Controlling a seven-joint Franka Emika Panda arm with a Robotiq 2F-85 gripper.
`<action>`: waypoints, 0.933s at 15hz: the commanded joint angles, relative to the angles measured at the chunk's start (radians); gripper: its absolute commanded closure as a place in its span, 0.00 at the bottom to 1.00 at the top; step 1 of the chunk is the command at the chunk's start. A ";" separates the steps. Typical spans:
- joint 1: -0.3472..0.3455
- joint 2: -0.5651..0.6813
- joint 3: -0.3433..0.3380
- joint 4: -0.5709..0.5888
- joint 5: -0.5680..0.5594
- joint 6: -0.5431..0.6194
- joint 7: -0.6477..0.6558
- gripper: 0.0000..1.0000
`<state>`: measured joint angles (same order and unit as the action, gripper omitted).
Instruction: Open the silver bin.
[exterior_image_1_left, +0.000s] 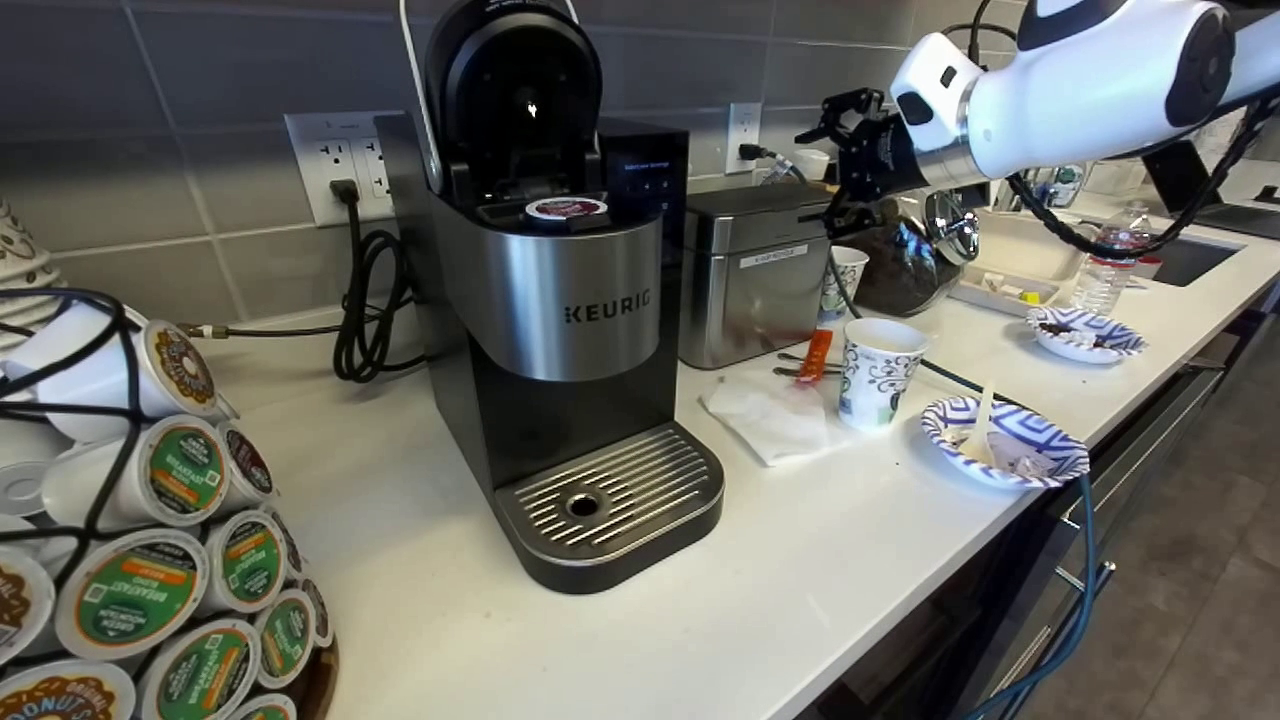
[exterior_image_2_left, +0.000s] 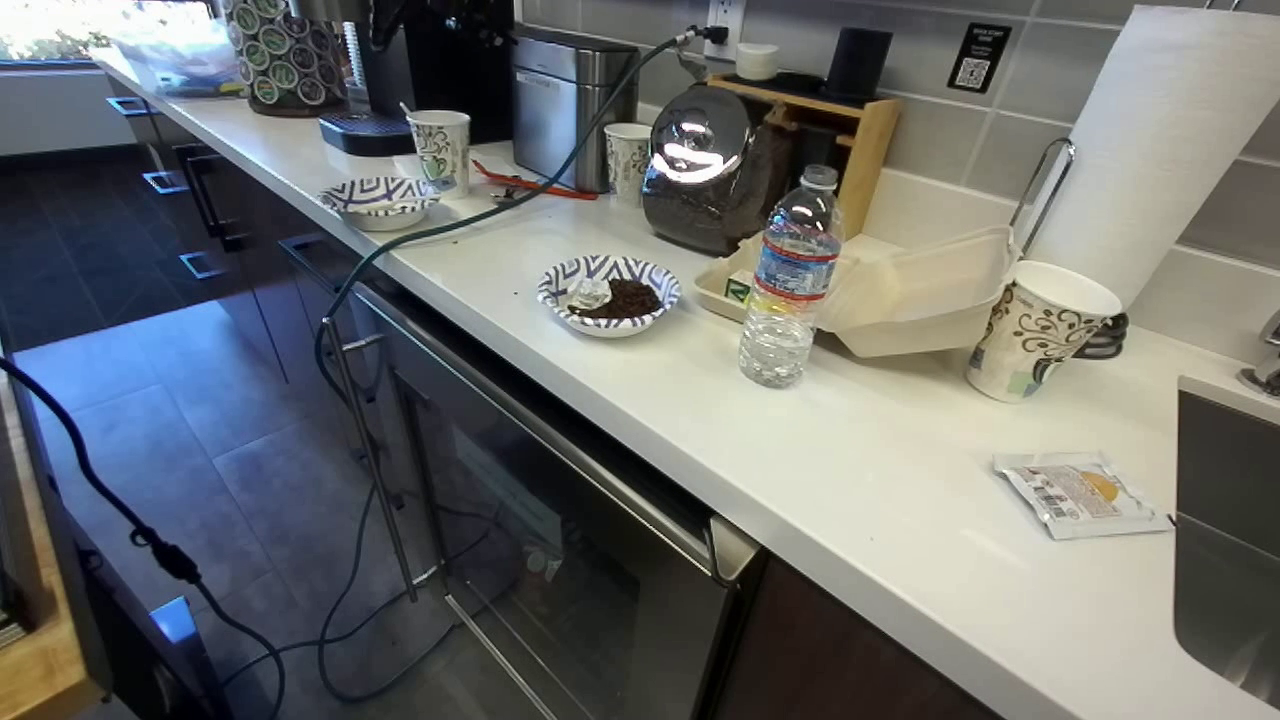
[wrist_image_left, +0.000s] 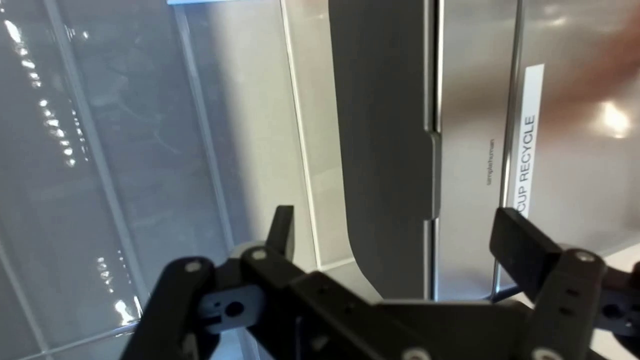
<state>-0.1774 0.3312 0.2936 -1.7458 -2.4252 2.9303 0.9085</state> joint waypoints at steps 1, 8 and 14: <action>-0.003 0.054 0.007 0.064 -0.043 0.007 -0.004 0.00; -0.001 0.101 -0.002 0.125 -0.037 0.004 -0.038 0.00; 0.005 0.135 -0.014 0.163 -0.022 0.001 -0.077 0.00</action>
<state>-0.1778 0.4353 0.2846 -1.6183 -2.4376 2.9303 0.8548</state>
